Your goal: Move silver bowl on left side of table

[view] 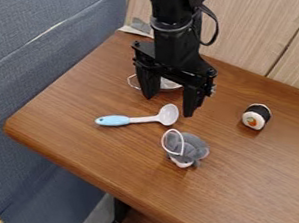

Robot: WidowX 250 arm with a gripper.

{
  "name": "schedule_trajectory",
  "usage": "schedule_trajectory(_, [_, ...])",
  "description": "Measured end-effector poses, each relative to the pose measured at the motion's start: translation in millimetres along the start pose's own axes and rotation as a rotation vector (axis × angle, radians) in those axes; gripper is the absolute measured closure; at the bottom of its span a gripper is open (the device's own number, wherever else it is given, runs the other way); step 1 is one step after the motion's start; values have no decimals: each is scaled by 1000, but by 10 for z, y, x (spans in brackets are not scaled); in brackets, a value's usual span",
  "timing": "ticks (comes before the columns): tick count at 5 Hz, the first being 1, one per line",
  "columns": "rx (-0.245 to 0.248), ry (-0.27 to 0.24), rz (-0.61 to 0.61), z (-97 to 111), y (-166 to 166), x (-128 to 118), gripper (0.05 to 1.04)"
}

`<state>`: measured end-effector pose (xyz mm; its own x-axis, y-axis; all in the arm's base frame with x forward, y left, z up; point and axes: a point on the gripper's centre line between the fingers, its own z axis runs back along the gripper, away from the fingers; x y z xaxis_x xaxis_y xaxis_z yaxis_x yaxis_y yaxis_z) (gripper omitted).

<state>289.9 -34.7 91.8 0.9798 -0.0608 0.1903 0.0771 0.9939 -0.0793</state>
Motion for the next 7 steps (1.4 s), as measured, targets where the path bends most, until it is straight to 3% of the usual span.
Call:
schedule_trajectory(1, [6,23,0,-66,15,-34,84])
schedule_trajectory(2, [58,-10,-61,-82,34,14,84])
schedule_trajectory(4, [178,37,-80,-411,164,437,84])
schedule_trajectory(6, [223,38,-69,-765,297,948,84])
schedule_trajectory(7, [251,42,-63,-877,380,1065,84])
